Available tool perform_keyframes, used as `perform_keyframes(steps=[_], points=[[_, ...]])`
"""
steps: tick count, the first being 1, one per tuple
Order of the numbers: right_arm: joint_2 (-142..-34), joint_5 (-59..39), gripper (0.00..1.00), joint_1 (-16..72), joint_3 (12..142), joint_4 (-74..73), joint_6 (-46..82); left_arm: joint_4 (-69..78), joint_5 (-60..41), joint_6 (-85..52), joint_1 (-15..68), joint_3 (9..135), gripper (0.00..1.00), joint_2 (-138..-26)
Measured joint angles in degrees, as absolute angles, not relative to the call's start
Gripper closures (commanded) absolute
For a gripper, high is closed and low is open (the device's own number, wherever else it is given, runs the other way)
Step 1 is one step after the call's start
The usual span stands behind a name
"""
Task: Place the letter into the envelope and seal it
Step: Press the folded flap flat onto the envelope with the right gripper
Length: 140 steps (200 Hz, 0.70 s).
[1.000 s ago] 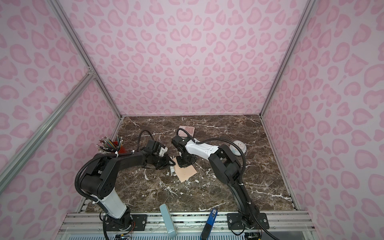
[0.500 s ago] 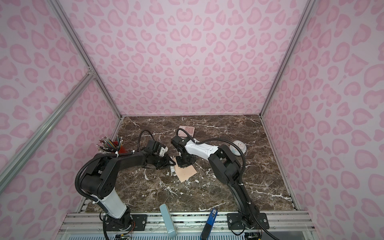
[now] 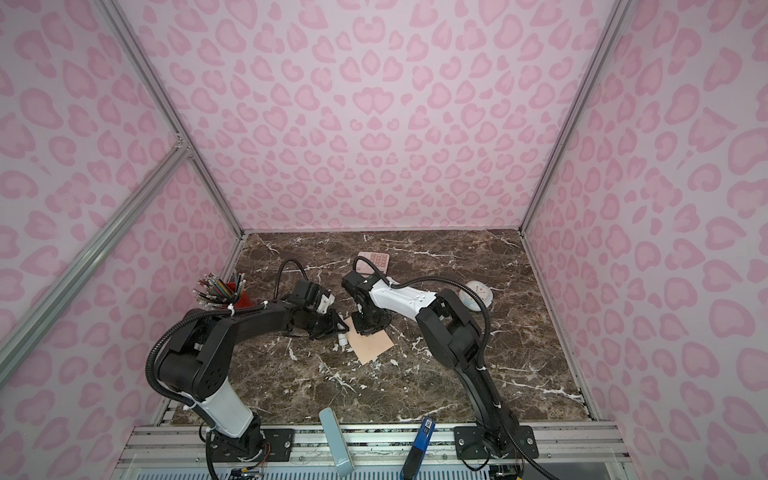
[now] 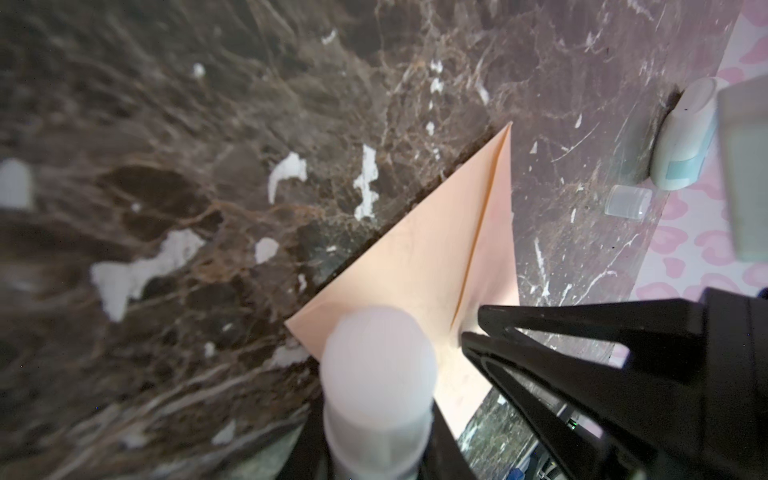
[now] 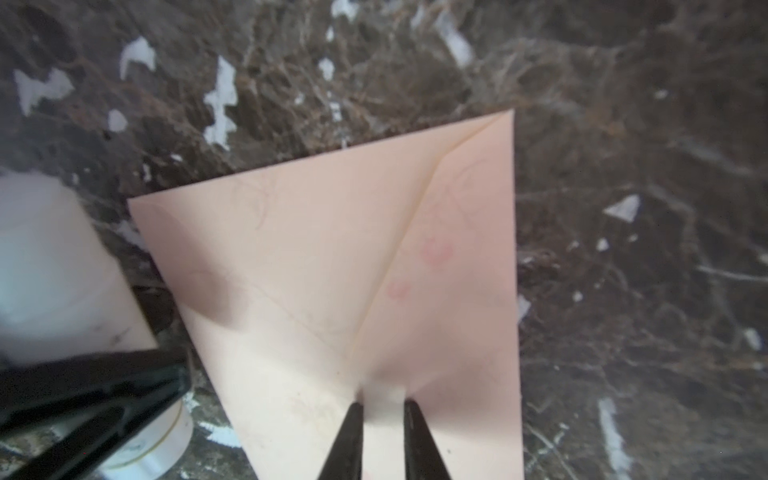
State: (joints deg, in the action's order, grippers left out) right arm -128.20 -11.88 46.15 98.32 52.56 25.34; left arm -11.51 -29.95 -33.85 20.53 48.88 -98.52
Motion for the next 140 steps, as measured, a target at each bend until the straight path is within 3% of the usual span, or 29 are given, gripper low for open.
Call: perform_keyframes(steps=[23, 57, 106, 140], points=[[-128.84, -10.94, 0.93, 46.06, 98.8, 53.47, 25.34, -12.16, -29.91, -33.56, 20.51, 49.06, 0.96, -98.43], [-129.1, -10.52, 0.94, 46.06, 99.09, 53.89, 25.32, -12.32, -29.78, -33.43, 20.53, 49.15, 0.96, -98.45], [-129.62, -10.37, 0.84, 46.59, 100.03, 54.5, 25.93, -12.38, -29.76, -33.43, 20.53, 49.21, 0.96, -98.45], [-130.39, -9.93, 0.84, 46.96, 101.08, 55.37, 26.44, -13.56, -29.1, -33.41, 20.51, 49.19, 0.96, -97.65]])
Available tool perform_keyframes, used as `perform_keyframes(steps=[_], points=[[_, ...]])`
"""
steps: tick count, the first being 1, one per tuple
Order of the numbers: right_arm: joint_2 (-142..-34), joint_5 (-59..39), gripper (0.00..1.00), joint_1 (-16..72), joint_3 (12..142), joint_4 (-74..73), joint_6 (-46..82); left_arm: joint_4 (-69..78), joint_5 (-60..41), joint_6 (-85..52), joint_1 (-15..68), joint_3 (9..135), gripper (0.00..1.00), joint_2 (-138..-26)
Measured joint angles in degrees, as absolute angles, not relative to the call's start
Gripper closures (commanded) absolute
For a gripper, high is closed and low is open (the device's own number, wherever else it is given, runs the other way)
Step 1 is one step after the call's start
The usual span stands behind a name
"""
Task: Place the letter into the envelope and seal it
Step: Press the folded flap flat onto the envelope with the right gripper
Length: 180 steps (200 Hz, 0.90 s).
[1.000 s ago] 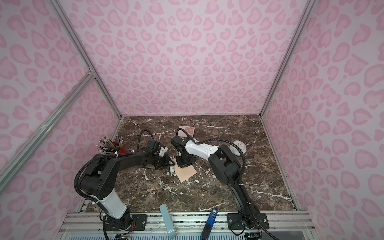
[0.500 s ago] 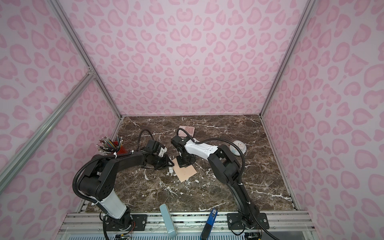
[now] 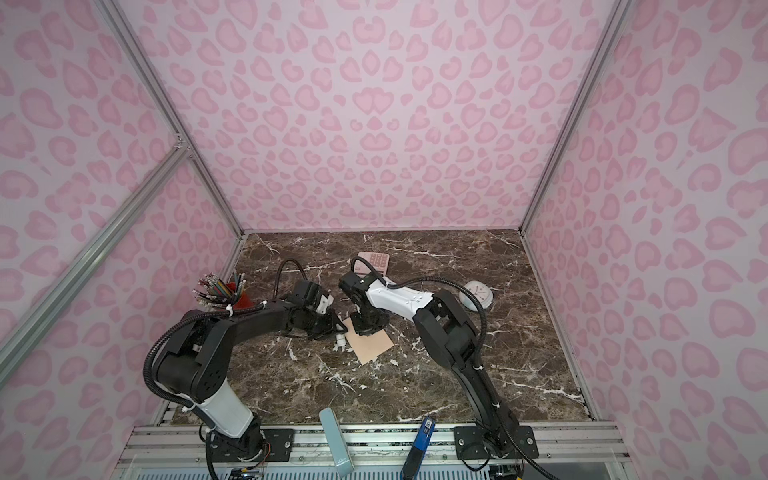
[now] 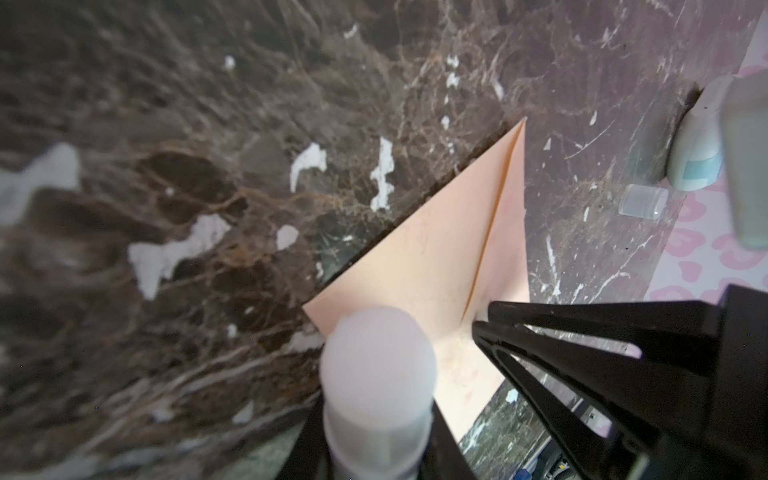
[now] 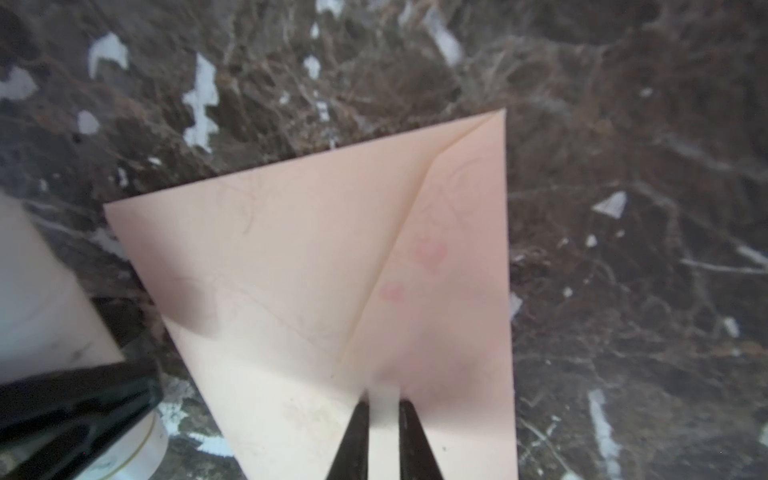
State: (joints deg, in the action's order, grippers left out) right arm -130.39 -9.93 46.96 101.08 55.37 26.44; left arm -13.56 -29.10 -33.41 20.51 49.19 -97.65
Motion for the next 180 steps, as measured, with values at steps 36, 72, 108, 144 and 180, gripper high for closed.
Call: perform_keyframes(steps=[36, 72, 108, 144, 180], points=[[-130.76, -9.43, 0.84, 47.13, 101.45, 55.77, 27.42, -14.22, -28.84, -33.21, 20.51, 48.45, 0.96, -95.07], [-131.37, -8.95, 0.81, 47.48, 102.41, 56.58, 27.86, -15.2, -28.67, -33.19, 20.51, 48.36, 0.96, -93.51], [-131.52, -8.47, 0.77, 47.99, 102.65, 56.66, 28.03, -15.75, -28.49, -33.01, 20.51, 48.36, 0.96, -92.49], [-131.61, -8.21, 0.76, 48.12, 102.72, 56.64, 28.14, -16.64, -28.25, -33.01, 20.47, 48.36, 0.96, -91.31], [-131.61, -8.25, 0.76, 48.12, 102.72, 56.64, 28.27, -17.12, -28.05, -32.99, 20.47, 48.36, 0.96, -90.61]])
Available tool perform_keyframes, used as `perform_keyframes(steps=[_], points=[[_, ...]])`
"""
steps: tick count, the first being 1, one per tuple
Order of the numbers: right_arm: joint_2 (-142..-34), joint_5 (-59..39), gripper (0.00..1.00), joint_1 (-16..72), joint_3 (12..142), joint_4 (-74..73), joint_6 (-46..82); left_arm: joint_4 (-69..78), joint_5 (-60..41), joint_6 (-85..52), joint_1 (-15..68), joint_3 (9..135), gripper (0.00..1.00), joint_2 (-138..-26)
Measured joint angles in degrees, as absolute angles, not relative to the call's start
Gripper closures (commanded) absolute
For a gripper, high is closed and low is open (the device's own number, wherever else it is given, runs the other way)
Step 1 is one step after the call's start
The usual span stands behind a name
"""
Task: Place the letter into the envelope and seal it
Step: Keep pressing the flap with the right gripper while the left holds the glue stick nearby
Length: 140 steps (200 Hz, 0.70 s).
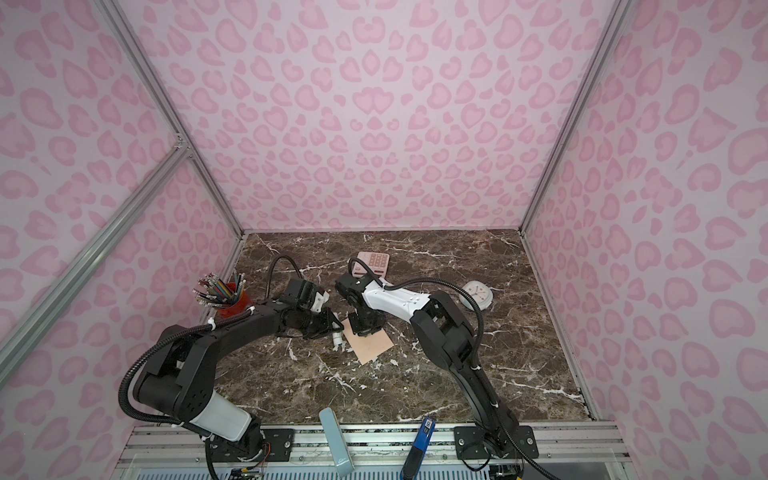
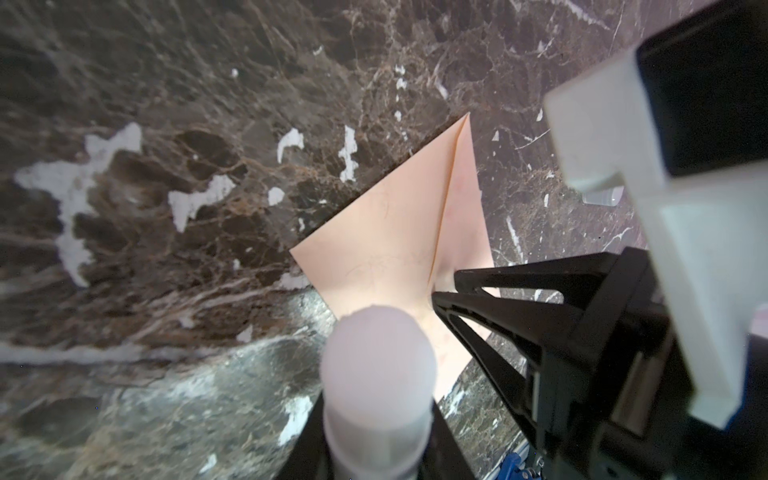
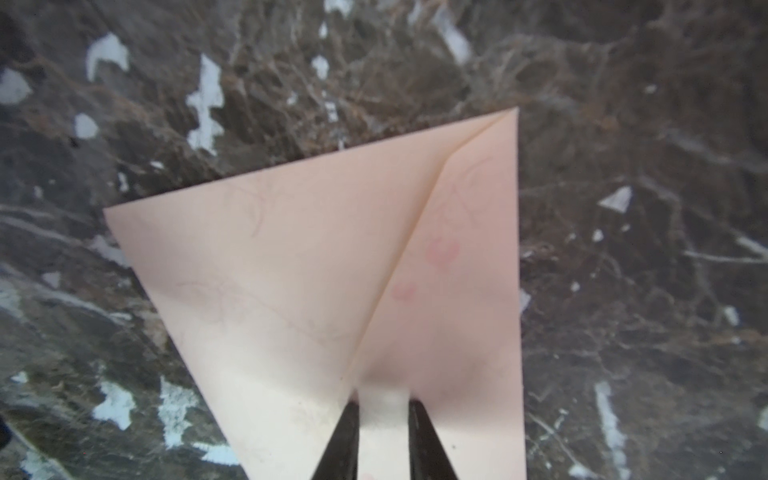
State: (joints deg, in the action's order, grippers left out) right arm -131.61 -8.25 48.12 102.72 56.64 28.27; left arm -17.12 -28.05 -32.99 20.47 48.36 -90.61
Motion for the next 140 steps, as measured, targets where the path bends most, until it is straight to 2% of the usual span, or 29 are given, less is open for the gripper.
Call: perform_keyframes(steps=[57, 99, 140], points=[[-131.61, -8.67, 0.72, 48.14, 102.72, 56.47, 28.29, -17.41, -28.05, -32.99, 20.36, 48.36, 0.96, -90.5], [-131.7, -7.31, 0.93, 48.01, 102.72, 57.1, 28.34, -17.43, -28.03, -32.99, 20.36, 48.36, 0.96, -90.5], [-131.7, -7.14, 0.95, 47.88, 102.72, 57.28, 28.73, -17.47, -28.01, -32.99, 20.34, 48.36, 0.96, -90.5]])
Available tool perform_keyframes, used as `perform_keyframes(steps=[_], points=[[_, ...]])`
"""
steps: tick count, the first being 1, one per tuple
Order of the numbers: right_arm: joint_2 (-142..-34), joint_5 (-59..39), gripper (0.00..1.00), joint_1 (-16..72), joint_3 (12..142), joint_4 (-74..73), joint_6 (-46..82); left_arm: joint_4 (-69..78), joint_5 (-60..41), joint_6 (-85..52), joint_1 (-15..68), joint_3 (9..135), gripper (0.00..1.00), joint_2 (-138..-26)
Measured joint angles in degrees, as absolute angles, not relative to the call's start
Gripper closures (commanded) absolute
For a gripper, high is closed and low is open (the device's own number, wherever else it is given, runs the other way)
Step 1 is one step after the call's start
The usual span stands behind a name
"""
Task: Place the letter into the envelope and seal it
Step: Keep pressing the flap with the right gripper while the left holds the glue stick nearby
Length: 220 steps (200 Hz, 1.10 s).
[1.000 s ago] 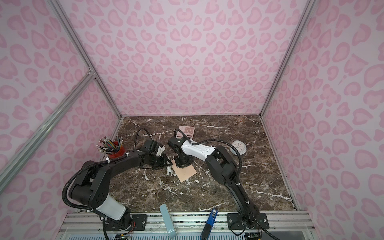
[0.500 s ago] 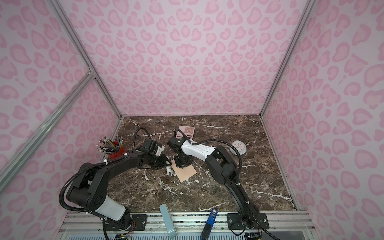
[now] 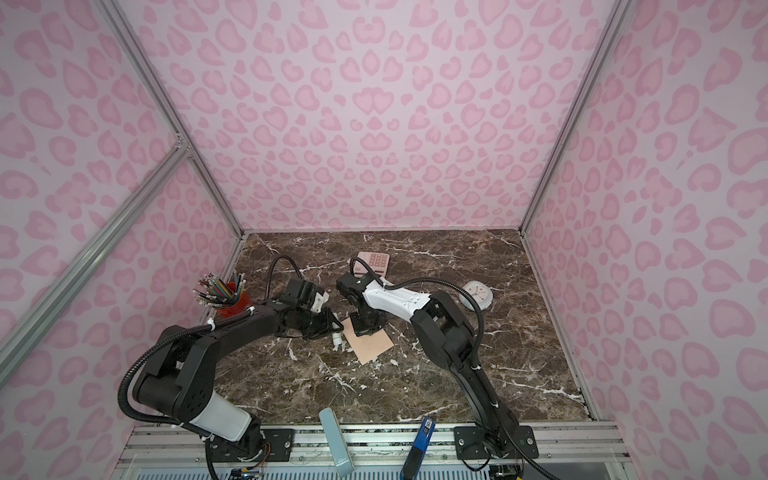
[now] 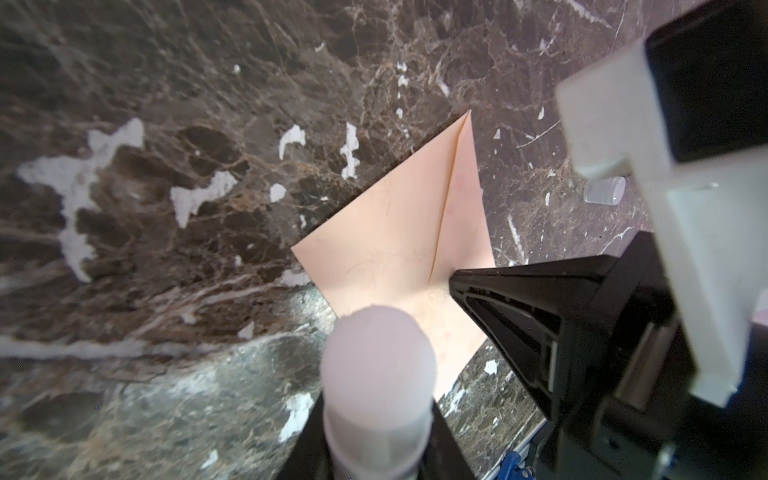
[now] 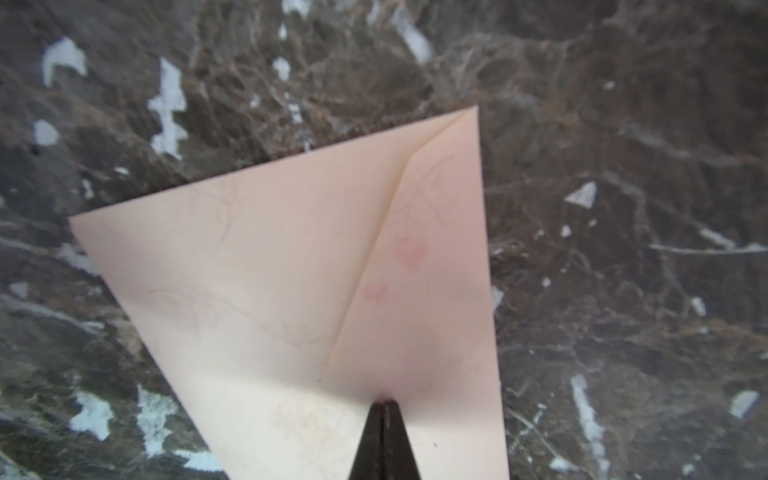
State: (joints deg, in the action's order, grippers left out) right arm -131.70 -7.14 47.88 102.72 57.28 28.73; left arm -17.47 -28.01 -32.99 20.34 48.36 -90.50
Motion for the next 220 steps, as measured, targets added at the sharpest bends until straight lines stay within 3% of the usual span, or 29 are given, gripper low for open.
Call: perform_keyframes(steps=[220], points=[[-133.34, -7.64, 0.84, 48.84, 105.16, 58.67, 33.98, -26.04, -26.11, -31.0, 19.59, 53.1, 0.96, -80.84]])
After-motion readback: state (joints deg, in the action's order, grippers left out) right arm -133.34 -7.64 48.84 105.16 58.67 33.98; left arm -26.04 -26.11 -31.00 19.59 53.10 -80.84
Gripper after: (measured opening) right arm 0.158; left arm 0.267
